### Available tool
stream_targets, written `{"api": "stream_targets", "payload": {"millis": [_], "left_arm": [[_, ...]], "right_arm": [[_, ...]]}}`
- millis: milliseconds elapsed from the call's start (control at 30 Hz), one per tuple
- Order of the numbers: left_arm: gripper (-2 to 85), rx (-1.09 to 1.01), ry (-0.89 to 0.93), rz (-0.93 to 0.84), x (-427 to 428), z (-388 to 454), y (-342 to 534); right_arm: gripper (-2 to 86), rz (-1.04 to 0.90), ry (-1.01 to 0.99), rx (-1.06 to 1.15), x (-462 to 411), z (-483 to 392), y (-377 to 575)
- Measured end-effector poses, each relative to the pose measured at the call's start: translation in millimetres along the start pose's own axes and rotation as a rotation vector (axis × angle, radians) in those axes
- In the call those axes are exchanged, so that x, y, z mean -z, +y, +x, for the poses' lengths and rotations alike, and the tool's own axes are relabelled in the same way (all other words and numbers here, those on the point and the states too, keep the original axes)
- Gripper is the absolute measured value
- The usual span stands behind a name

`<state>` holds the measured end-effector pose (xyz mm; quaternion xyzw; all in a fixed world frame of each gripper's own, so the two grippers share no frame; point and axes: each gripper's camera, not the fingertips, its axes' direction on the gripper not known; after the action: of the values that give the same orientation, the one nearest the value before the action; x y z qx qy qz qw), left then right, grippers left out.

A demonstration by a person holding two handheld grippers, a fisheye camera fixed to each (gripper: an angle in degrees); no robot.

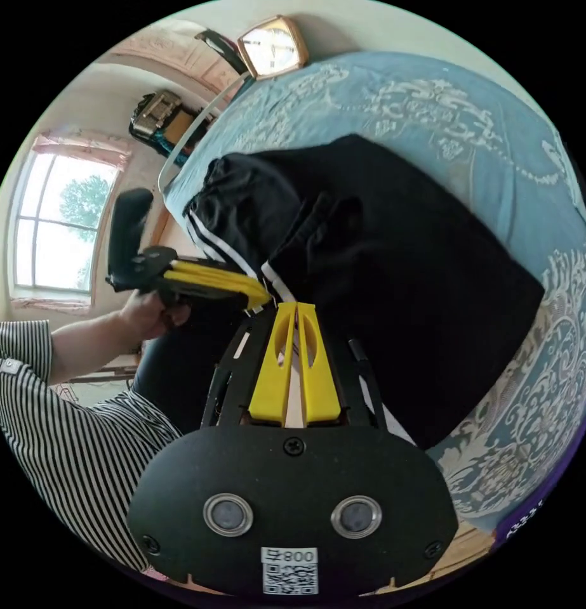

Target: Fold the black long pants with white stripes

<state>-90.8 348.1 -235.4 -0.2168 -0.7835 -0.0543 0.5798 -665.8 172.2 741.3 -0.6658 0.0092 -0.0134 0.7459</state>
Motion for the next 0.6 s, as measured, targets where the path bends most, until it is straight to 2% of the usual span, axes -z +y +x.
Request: {"api": "stream_targets", "payload": {"millis": [267, 500, 600], "left_arm": [[1.7, -0.127, -0.049, -0.020, -11.2, 75.3, 13.2], [6.2, -0.305, -0.056, -0.091, -51.8, 162.0, 0.9], [6.9, -0.356, -0.069, -0.090, -66.1, 198.9, -7.3]], "right_arm": [[0.1, 0.084, -0.070, -0.048, -3.0, 32.7, 30.7], [0.1, 0.343, -0.097, -0.334, 29.6, 108.1, 140.2], [0.1, 0.369, -0.170, -0.415, 17.6, 138.9, 169.8]]}}
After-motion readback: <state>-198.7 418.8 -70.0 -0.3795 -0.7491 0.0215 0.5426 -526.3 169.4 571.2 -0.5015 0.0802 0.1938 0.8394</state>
